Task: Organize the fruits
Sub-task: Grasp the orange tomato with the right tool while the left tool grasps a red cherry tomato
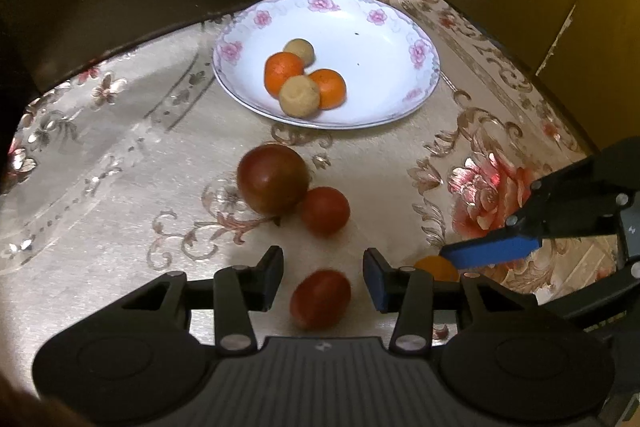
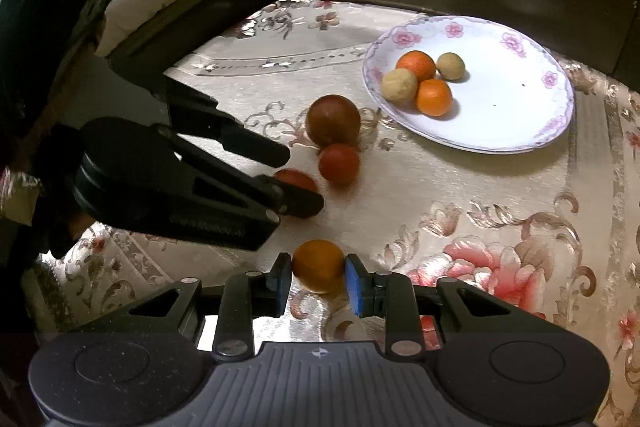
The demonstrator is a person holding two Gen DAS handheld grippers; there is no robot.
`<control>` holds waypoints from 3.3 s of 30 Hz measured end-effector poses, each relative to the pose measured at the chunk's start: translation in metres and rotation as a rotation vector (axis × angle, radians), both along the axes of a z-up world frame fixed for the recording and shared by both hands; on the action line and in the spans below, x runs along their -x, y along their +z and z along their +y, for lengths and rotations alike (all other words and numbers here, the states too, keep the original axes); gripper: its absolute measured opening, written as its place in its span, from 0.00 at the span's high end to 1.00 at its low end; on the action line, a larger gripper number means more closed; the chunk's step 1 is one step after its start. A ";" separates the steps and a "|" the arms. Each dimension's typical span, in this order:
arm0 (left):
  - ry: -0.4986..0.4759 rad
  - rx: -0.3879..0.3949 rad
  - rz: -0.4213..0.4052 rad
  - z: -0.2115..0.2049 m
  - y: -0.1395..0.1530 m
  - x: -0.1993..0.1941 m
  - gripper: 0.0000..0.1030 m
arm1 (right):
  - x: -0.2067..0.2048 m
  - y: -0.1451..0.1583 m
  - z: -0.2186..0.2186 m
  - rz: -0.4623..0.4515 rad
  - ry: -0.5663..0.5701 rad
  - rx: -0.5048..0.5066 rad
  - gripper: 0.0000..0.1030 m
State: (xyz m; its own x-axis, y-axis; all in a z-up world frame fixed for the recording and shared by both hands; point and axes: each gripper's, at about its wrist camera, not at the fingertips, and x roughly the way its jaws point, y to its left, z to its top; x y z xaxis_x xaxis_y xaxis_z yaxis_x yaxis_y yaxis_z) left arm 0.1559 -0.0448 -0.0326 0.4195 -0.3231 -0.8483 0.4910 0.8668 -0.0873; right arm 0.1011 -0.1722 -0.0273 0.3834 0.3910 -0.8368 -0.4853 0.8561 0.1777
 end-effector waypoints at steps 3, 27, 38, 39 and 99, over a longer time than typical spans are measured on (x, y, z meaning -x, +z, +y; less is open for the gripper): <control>-0.012 -0.013 0.004 -0.002 -0.003 0.003 0.50 | 0.000 0.001 -0.002 -0.003 -0.007 0.005 0.79; 0.004 -0.061 -0.022 0.002 -0.006 0.040 0.49 | 0.004 -0.001 -0.004 -0.011 -0.021 0.032 0.78; 0.035 -0.081 -0.032 -0.003 -0.005 0.060 0.59 | 0.007 0.003 -0.005 -0.027 -0.028 0.045 0.78; 0.035 -0.081 -0.031 -0.003 -0.005 0.061 0.59 | 0.008 0.003 -0.005 -0.027 -0.028 0.046 0.78; 0.001 -0.072 -0.022 -0.008 0.002 0.046 0.59 | -0.003 -0.004 0.000 -0.011 -0.080 0.048 0.79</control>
